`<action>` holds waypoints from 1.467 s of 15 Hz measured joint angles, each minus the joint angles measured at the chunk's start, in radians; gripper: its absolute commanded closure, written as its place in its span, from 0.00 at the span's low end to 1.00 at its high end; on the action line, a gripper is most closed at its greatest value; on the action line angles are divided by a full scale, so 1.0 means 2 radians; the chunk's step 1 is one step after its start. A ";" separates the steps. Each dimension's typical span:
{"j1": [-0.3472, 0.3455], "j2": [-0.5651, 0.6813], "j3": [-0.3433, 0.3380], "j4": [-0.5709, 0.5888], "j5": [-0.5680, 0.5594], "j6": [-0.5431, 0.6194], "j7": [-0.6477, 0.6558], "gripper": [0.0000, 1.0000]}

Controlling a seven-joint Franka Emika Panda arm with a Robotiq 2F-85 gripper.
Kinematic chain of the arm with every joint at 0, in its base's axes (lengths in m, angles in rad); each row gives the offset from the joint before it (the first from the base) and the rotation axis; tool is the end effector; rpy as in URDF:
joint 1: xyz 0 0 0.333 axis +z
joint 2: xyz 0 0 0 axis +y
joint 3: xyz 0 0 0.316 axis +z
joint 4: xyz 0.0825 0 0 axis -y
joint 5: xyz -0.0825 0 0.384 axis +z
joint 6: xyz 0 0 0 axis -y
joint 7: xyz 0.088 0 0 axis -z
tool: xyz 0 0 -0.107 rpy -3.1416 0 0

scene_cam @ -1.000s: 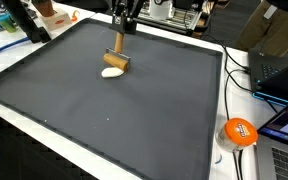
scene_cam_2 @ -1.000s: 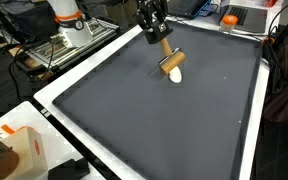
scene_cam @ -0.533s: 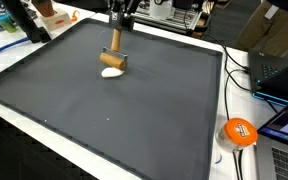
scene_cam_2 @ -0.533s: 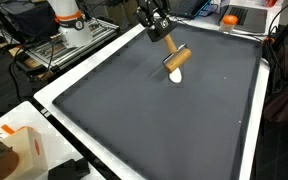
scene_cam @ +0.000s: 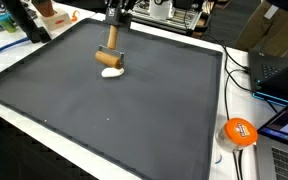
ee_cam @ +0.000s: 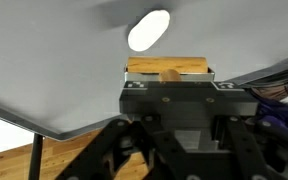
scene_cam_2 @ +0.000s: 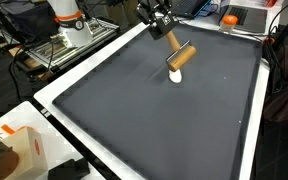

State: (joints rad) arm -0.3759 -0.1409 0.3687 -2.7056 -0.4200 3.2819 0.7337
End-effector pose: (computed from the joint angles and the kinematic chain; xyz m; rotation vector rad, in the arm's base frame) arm 0.4457 0.0377 0.3467 -2.8250 0.4109 -1.0200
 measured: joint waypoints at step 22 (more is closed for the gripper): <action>0.063 0.021 0.013 0.251 0.178 -0.441 -0.257 0.78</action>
State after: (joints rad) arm -0.2492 -0.0992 0.3942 -2.2034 -0.0636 2.4007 0.2202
